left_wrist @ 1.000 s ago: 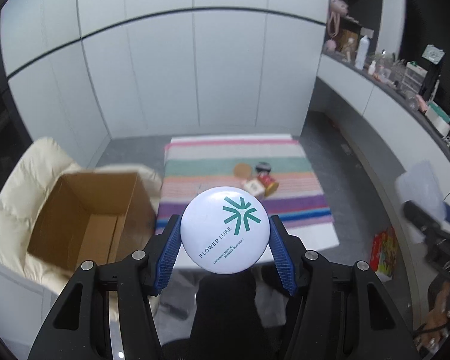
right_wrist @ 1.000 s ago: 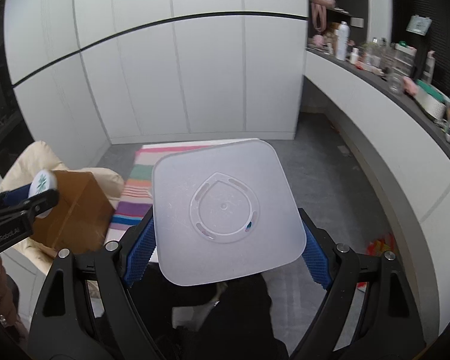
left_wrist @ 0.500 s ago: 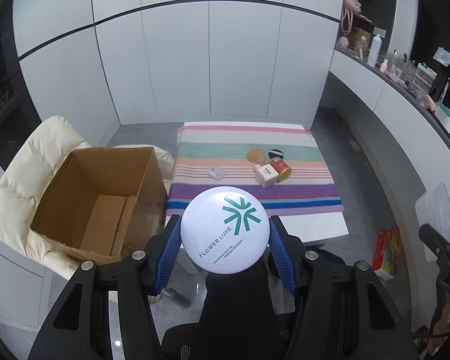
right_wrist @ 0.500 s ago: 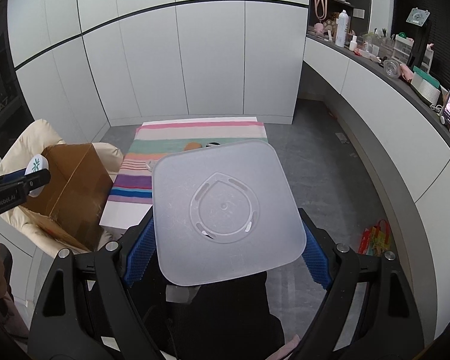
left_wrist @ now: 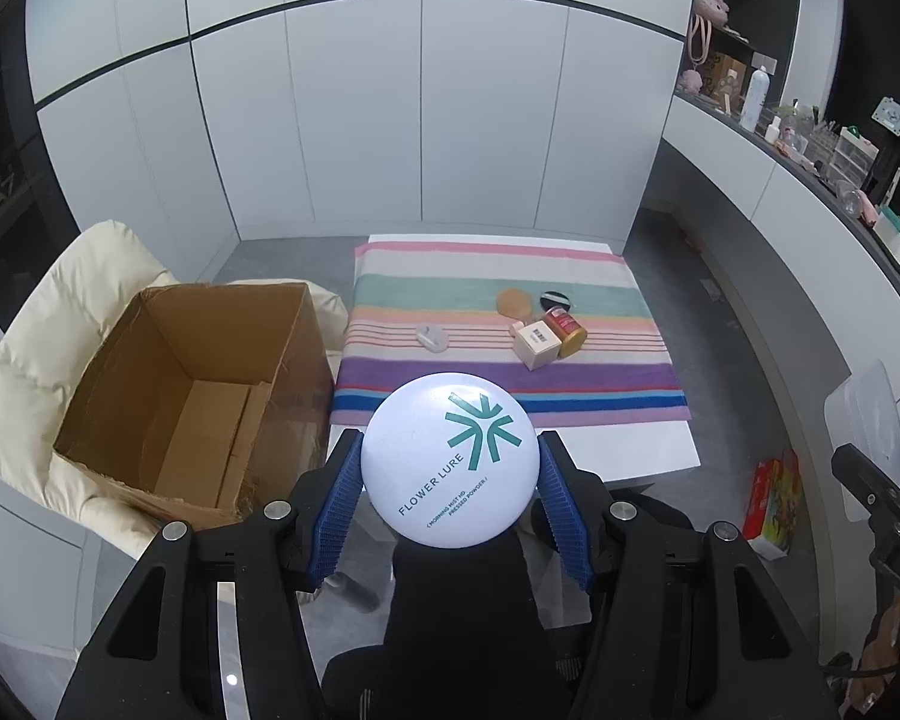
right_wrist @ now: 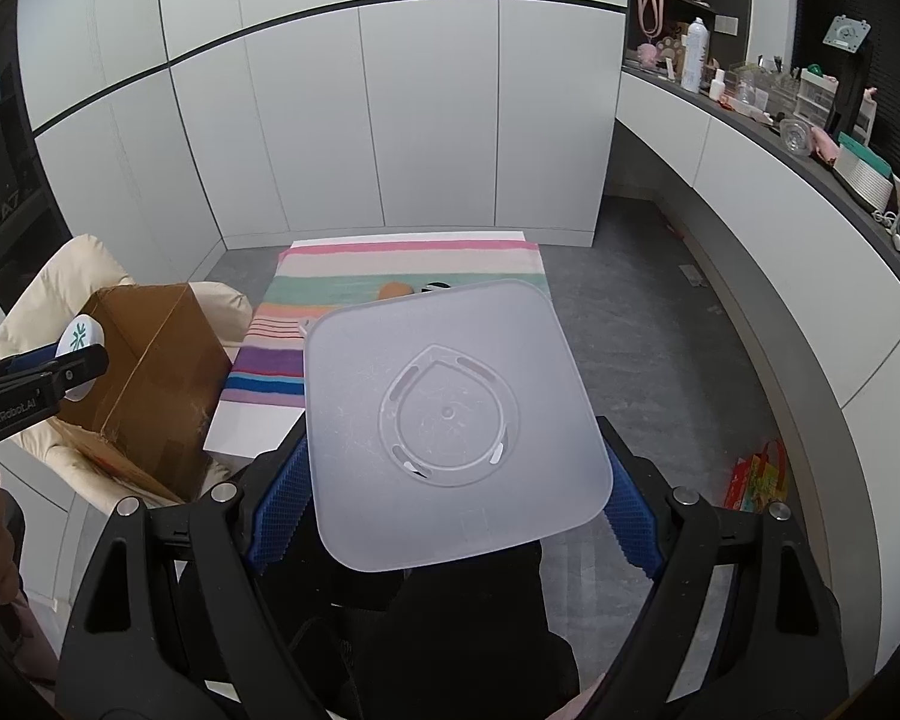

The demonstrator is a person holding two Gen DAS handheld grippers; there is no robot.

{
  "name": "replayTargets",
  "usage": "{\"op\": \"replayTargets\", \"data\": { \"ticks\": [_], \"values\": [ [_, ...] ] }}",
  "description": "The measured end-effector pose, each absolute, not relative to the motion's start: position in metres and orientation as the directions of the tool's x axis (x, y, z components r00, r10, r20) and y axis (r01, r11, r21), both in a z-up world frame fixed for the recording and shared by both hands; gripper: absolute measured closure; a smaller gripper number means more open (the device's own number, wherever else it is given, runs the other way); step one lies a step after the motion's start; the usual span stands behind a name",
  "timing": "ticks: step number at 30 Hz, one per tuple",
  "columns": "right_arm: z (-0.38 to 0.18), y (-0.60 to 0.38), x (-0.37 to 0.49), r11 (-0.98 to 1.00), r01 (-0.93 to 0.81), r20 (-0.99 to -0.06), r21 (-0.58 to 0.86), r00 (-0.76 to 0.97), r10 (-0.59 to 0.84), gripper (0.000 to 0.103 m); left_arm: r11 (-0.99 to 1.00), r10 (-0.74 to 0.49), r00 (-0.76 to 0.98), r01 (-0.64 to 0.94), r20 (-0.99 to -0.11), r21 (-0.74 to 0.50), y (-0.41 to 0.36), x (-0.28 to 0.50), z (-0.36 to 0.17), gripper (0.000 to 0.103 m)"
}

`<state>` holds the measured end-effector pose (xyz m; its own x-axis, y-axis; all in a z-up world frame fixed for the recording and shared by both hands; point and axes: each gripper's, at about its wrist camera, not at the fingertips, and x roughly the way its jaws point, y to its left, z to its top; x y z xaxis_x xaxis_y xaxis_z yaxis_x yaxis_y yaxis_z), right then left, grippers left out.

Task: Organize objects
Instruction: 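Carry the compact with the left tool while the right tool carries the case over the cardboard box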

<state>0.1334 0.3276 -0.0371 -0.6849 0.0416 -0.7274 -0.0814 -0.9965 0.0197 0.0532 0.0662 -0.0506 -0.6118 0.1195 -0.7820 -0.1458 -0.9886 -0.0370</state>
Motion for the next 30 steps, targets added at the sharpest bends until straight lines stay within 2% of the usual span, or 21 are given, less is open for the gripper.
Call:
{"op": "replayTargets", "data": {
  "ticks": [15, 30],
  "values": [
    [-0.049, 0.306, 0.116, -1.0, -0.012, -0.753, 0.016, -0.658, -0.004, 0.016, -0.994, 0.09, -0.602, -0.097, -0.793, -0.039, 0.046, 0.056, -0.06, 0.045],
    [-0.056, 0.216, 0.094, -0.974, 0.227, -0.763, 0.01, -0.628, -0.154, 0.016, -0.993, -0.038, -0.592, 0.111, -0.805, -0.034, -0.049, 0.085, -0.068, 0.045]
  ]
}}
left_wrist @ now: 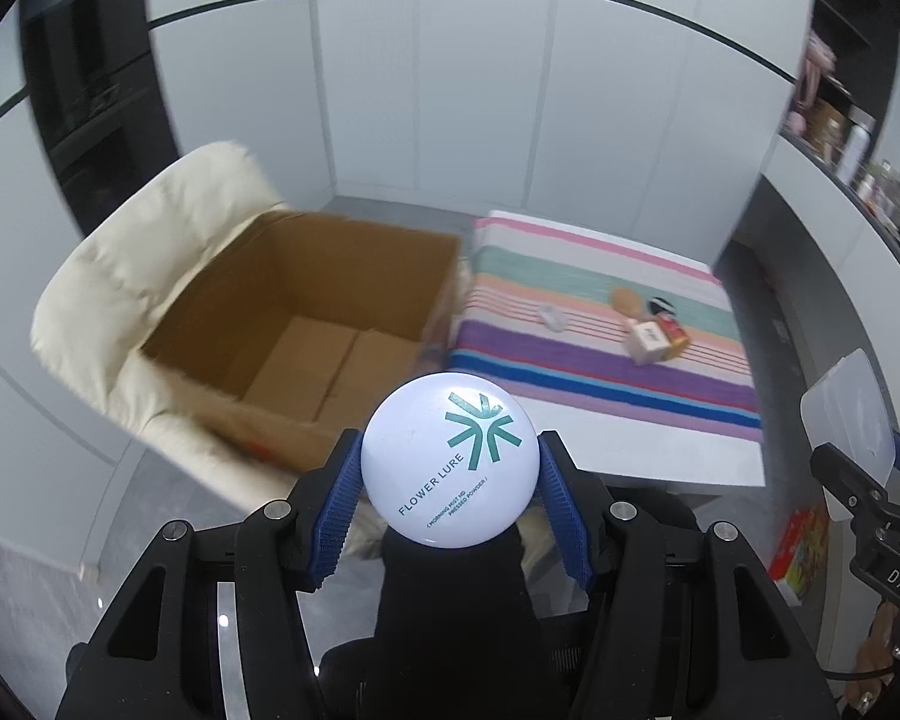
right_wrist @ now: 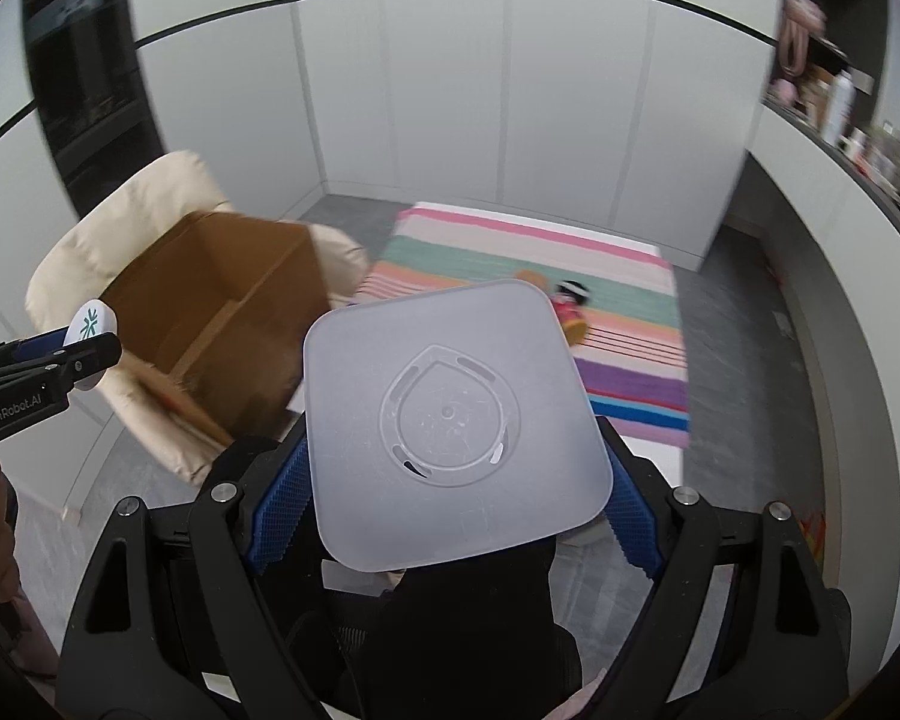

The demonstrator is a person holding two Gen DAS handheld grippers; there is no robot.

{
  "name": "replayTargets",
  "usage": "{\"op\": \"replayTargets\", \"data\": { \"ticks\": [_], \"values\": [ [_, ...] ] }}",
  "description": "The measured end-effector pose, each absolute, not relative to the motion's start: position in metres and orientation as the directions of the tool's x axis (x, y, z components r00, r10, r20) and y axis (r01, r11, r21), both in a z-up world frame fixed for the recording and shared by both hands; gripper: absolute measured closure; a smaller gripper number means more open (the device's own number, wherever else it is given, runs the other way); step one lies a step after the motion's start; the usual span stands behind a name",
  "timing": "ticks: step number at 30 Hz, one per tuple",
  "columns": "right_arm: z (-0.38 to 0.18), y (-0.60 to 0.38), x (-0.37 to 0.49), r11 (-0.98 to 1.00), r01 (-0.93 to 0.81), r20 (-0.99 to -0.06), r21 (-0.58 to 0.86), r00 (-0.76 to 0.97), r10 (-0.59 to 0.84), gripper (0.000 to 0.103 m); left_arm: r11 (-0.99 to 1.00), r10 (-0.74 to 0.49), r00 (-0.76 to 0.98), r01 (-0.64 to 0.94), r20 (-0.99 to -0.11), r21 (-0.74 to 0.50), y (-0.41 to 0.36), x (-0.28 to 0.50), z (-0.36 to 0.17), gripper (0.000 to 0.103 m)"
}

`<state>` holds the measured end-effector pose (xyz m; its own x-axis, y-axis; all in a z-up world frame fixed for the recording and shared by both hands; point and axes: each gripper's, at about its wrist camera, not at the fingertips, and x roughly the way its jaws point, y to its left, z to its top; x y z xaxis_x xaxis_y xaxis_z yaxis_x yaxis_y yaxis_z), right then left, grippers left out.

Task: Organize objects
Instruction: 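Carry the compact with the left tool while the right tool carries the case over the cardboard box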

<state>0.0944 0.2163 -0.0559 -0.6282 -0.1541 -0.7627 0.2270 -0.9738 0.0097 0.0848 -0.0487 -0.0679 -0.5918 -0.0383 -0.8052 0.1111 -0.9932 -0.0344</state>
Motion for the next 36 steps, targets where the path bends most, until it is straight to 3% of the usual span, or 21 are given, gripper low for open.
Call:
{"op": "replayTargets", "data": {
  "ticks": [10, 19, 36],
  "values": [
    [-0.066, 0.137, 0.086, -0.91, 0.415, -0.776, -0.003, -0.575, -0.26, 0.016, -0.97, -0.111, -0.579, 0.242, -0.808, -0.04, -0.104, 0.108, -0.07, 0.045],
    [-0.075, 0.115, 0.077, -0.89, 0.455, -0.792, -0.028, -0.553, -0.258, 0.016, -0.962, -0.118, -0.564, 0.271, -0.818, -0.048, -0.117, 0.097, -0.076, 0.045],
    [-0.104, 0.037, -0.006, -0.83, 0.558, -0.798, 0.009, -0.496, -0.342, 0.016, -0.931, -0.156, -0.545, 0.359, -0.824, -0.06, -0.158, 0.009, -0.094, 0.044]
  ]
}}
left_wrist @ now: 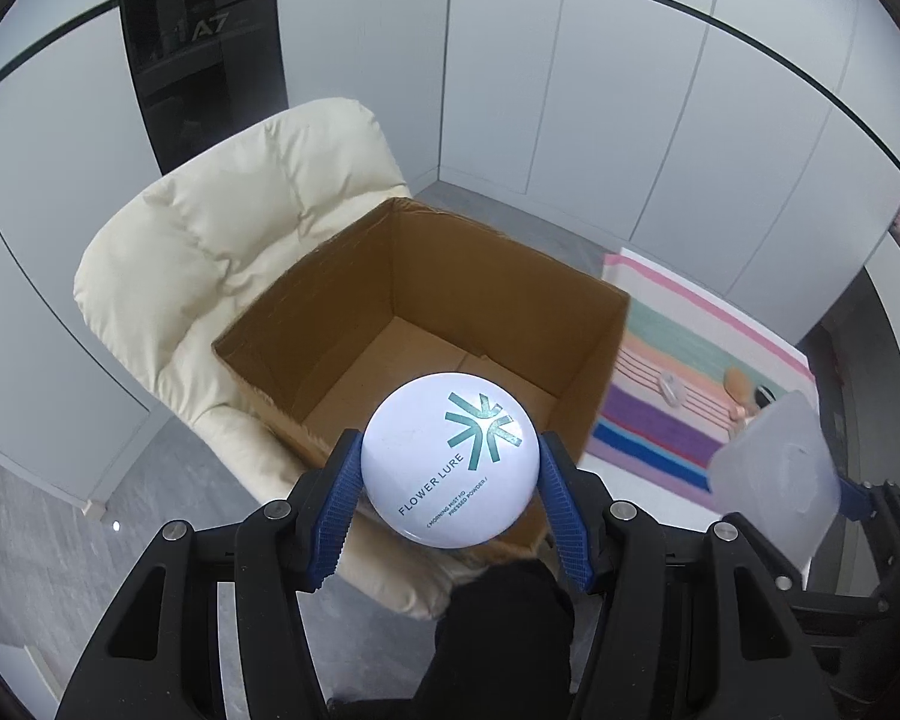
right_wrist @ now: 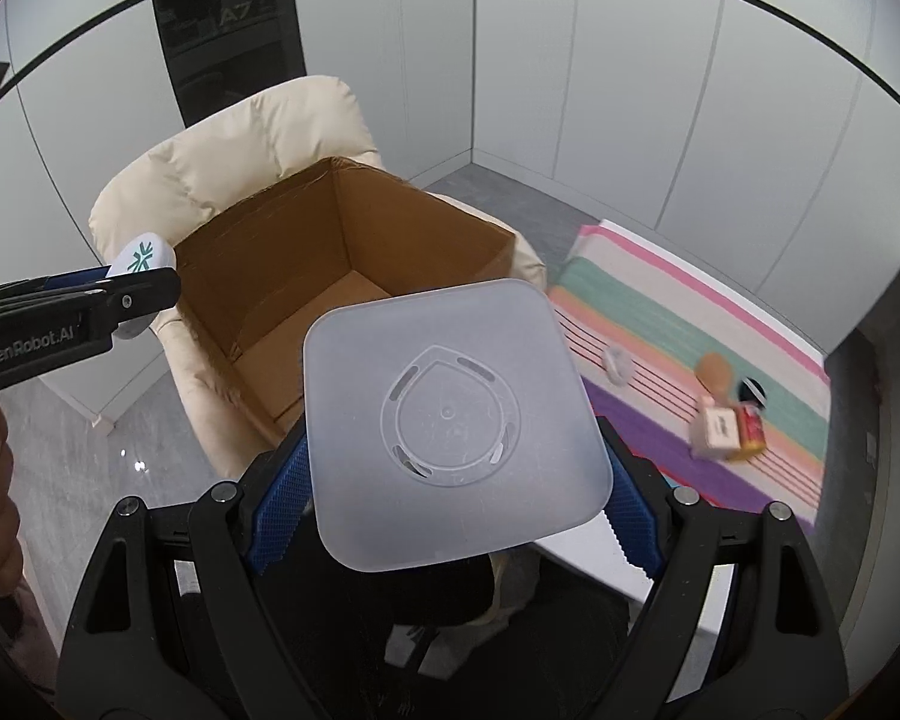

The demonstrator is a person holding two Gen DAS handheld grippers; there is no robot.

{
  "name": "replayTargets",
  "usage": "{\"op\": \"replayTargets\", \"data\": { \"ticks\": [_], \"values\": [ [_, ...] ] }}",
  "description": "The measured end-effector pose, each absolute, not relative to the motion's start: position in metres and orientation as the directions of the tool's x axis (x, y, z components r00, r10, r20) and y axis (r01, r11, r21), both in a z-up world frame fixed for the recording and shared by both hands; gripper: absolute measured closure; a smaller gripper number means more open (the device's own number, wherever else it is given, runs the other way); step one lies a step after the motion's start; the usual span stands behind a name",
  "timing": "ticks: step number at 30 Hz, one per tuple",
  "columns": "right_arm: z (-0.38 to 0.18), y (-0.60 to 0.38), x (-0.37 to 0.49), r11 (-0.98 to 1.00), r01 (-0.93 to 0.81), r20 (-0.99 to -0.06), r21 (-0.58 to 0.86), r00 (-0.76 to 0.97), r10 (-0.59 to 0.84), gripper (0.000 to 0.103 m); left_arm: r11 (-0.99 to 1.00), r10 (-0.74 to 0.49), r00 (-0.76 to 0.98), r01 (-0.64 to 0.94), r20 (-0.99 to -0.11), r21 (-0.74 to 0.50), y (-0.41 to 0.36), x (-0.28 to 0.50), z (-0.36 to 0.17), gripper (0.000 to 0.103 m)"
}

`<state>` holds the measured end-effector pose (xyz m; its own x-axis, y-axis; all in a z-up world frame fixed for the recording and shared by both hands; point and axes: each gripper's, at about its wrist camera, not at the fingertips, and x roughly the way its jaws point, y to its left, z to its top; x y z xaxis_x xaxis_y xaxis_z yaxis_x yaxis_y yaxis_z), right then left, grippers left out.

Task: Organize objects
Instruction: 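Carry the compact with the left tool while the right tool carries the case over the cardboard box, then open the left tool dropping the compact while the right tool releases the case into the box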

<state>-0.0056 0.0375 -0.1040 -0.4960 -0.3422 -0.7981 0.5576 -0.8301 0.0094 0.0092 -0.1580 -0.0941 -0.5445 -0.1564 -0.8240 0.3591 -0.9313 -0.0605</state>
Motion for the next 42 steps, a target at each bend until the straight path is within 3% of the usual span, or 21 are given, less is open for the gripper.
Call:
{"op": "replayTargets", "data": {
  "ticks": [19, 29, 31, 32, 33, 34, 37, 42],
  "values": [
    [-0.146, -0.074, -0.094, -0.747, 0.665, -0.835, -0.01, -0.417, -0.36, 0.016, -0.876, -0.201, -0.469, 0.479, -0.86, -0.056, -0.227, -0.067, -0.148, 0.044],
    [-0.158, -0.096, -0.1, -0.724, 0.69, -0.839, -0.011, -0.4, -0.369, 0.016, -0.885, -0.165, -0.494, 0.457, -0.854, -0.093, -0.234, -0.074, -0.156, 0.044],
    [-0.158, -0.096, -0.099, -0.704, 0.71, -0.83, 0.017, -0.383, -0.406, 0.015, -0.882, -0.128, -0.523, 0.448, -0.843, -0.144, -0.237, -0.073, -0.154, 0.036],
    [-0.157, -0.096, -0.098, -0.691, 0.723, -0.829, 0.024, -0.371, -0.418, 0.014, -0.879, -0.123, -0.528, 0.451, -0.841, -0.155, -0.238, -0.073, -0.152, 0.017],
    [-0.156, -0.096, -0.096, -0.677, 0.735, -0.826, 0.029, -0.363, -0.43, 0.006, -0.875, -0.13, -0.524, 0.46, -0.842, -0.152, -0.239, -0.072, -0.15, 0.0],
    [-0.154, -0.095, -0.094, -0.671, 0.741, -0.822, 0.031, -0.364, -0.439, 0.0, -0.871, -0.151, -0.515, 0.472, -0.844, -0.132, -0.239, -0.072, -0.148, 0.001],
    [-0.149, -0.091, -0.092, -0.681, 0.731, -0.805, 0.039, -0.381, -0.455, 0.0, -0.872, -0.22, -0.509, 0.484, -0.832, -0.066, -0.238, -0.069, -0.143, 0.0],
    [-0.147, -0.087, -0.096, -0.697, 0.714, -0.807, 0.066, -0.372, -0.458, 0.0, -0.864, -0.193, -0.526, 0.492, -0.828, -0.111, -0.243, -0.063, -0.14, 0.0]
  ]
}}
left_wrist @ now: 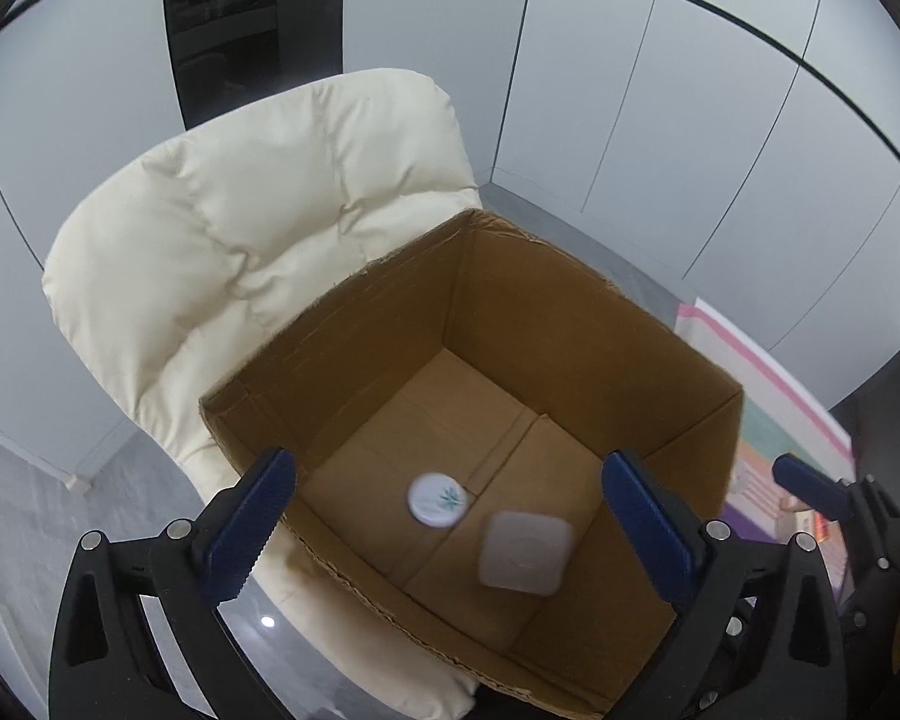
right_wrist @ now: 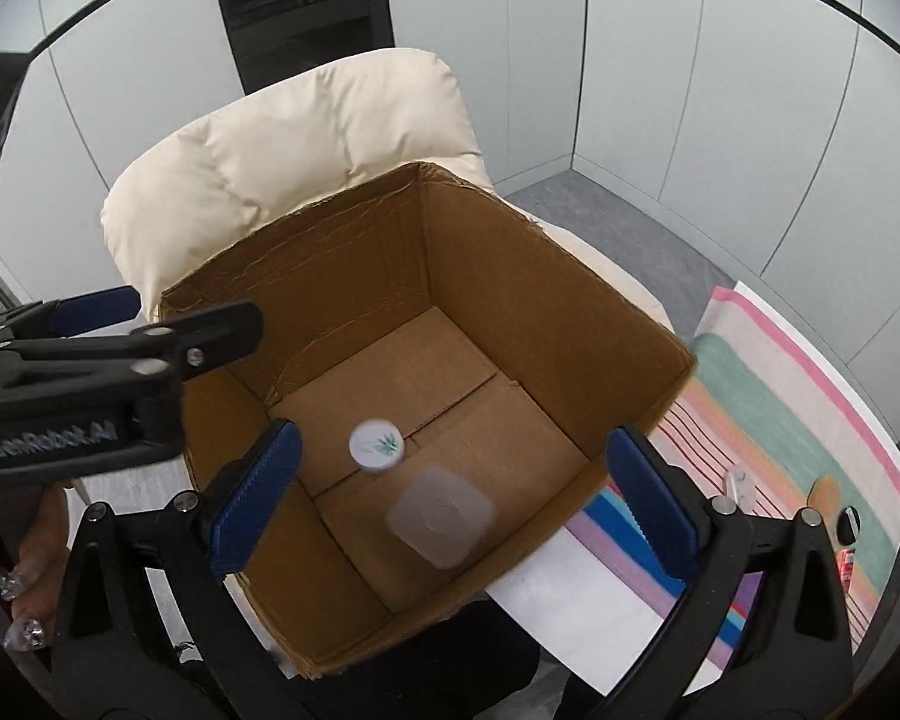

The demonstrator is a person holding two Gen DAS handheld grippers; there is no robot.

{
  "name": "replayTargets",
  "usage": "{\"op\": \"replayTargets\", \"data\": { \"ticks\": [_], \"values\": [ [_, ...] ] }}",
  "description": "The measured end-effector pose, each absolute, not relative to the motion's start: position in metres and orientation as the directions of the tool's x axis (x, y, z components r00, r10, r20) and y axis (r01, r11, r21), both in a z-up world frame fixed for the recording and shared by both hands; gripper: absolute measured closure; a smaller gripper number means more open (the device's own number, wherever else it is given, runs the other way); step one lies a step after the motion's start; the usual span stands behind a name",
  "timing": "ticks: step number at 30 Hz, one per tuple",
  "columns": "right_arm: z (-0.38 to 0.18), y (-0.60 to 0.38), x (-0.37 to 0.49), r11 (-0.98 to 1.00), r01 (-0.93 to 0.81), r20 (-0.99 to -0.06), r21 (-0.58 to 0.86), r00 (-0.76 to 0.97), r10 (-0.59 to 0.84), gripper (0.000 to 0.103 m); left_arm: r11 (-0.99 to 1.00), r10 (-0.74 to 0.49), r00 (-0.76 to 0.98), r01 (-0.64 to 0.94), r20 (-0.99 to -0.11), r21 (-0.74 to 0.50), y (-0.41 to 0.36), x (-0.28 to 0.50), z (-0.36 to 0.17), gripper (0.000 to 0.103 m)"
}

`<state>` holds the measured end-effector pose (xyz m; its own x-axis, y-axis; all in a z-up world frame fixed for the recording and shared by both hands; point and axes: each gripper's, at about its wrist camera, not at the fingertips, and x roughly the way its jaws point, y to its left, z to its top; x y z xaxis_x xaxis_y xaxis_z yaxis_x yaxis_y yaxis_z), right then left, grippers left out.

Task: Organize objects
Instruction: 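Open the left tool dropping the compact while the right tool releases the case into the box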

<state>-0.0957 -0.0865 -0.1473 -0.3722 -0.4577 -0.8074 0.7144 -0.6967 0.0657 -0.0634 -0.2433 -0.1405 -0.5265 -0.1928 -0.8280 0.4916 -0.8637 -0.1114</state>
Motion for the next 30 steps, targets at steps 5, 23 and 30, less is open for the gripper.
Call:
{"op": "replayTargets", "data": {
  "ticks": [5, 23, 30],
  "values": [
    [-0.147, -0.084, -0.097, -0.699, 0.711, -0.81, 0.082, -0.36, -0.462, 0.0, -0.867, -0.196, -0.529, 0.486, -0.826, -0.105, -0.242, -0.063, -0.14, 0.0],
    [-0.141, -0.074, -0.087, -0.713, 0.695, -0.814, 0.093, -0.36, -0.457, 0.0, -0.875, -0.198, -0.527, 0.475, -0.826, -0.094, -0.231, -0.052, -0.133, 0.0],
    [-0.131, -0.057, -0.068, -0.731, 0.678, -0.822, 0.076, -0.372, -0.431, 0.0, -0.876, -0.19, -0.548, 0.469, -0.814, -0.111, -0.219, -0.029, -0.118, 0.001]
  ]
}}
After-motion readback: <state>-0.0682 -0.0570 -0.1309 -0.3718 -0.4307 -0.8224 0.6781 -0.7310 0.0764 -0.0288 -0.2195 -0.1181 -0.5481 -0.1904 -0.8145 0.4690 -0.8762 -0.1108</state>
